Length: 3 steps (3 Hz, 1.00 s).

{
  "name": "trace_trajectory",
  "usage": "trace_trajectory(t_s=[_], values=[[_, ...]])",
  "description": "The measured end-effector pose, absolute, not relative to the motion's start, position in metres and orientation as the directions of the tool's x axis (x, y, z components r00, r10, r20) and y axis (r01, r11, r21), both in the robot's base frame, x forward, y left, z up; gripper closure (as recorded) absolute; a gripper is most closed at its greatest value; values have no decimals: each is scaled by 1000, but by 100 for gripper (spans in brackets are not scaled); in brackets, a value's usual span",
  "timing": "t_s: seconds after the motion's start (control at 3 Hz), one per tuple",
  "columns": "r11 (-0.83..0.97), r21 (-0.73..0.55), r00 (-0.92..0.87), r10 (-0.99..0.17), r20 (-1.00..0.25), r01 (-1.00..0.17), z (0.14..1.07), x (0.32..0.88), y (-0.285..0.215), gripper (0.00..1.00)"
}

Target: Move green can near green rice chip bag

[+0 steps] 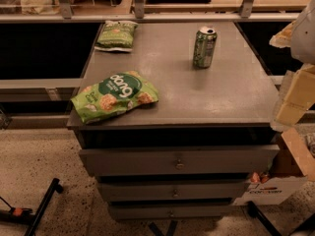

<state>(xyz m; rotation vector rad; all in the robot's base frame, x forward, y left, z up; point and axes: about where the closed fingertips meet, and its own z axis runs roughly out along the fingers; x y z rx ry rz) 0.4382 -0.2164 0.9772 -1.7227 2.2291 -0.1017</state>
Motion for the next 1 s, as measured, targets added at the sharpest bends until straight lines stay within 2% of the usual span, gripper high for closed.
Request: trace_trajectory(t_s=[0.33, 1.0], values=[[270, -249, -221, -953, -208, -930, 977, 438, -216, 0], [316, -290, -229, -927, -297, -903, 977, 472, -224, 0]])
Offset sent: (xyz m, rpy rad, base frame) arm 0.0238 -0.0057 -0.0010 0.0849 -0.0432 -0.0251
